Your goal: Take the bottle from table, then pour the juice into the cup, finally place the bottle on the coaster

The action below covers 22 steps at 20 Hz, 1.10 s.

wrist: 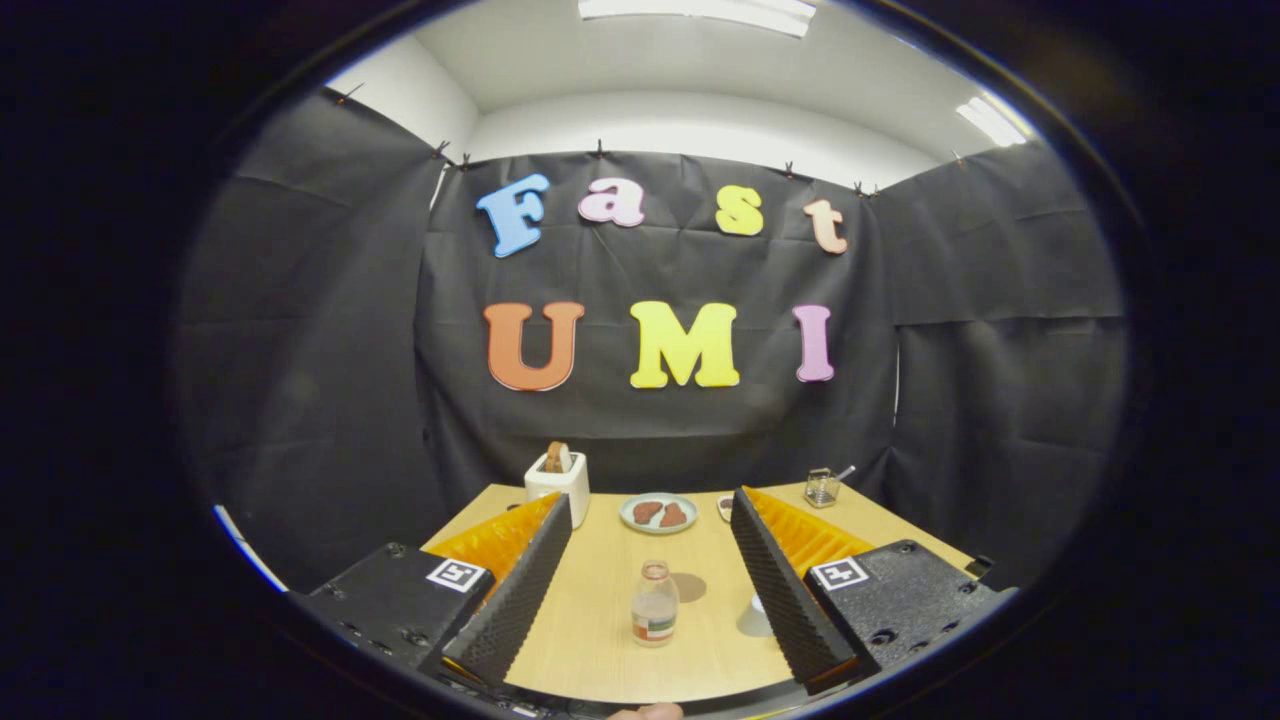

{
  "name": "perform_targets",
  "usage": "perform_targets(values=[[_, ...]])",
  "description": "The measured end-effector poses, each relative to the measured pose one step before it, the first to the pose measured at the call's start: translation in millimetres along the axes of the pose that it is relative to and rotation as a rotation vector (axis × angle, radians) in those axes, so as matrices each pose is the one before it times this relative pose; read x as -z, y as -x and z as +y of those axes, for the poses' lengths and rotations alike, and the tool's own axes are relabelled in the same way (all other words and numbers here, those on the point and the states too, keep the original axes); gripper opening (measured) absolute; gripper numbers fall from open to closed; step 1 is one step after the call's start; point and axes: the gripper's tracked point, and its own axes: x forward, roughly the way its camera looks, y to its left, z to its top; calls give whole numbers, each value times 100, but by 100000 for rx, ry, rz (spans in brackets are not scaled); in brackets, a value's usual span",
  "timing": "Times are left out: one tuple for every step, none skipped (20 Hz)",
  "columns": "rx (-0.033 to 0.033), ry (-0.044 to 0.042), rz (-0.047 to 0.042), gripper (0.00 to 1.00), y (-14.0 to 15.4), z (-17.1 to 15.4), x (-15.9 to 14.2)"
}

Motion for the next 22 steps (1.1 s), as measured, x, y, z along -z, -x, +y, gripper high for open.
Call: perform_targets(values=[[-25, -358, 263, 100, -18, -3, 294], [-175, 158, 504, 100, -2, -7, 501], [15, 1045, 533, 100, -47, -53, 379], [466, 1109, 345, 100, 4, -188, 413], [473, 501, 108, 100, -47, -171, 357], [345, 249, 140, 100, -101, -55, 416], [250, 332, -126, 100, -35, -19, 385], [381, 476, -459, 100, -80, -18, 256], [519, 776, 21, 100, 8, -97, 298], [279, 830, -282, 100, -33, 1, 276], [112, 506, -202, 100, -36, 75, 162], [-39, -104, -446, 100, -24, 2, 363], [-74, -654, -732, 100, -48, -29, 170], [151, -833, -882, 100, 35, -168, 459], [610, -730, -817, 100, -67, -351, 440], [551, -506, -714, 100, -196, -284, 596], [581, 16, -318, 100, -274, -226, 661], [498, 670, 269, 100, -270, -93, 896], [269, 1129, 363, 100, -322, -68, 839], [180, 1278, 842, 100, -355, 15, 928], [276, 925, 634, 100, -374, 43, 843], [247, 676, 644, 100, -210, -35, 935]])
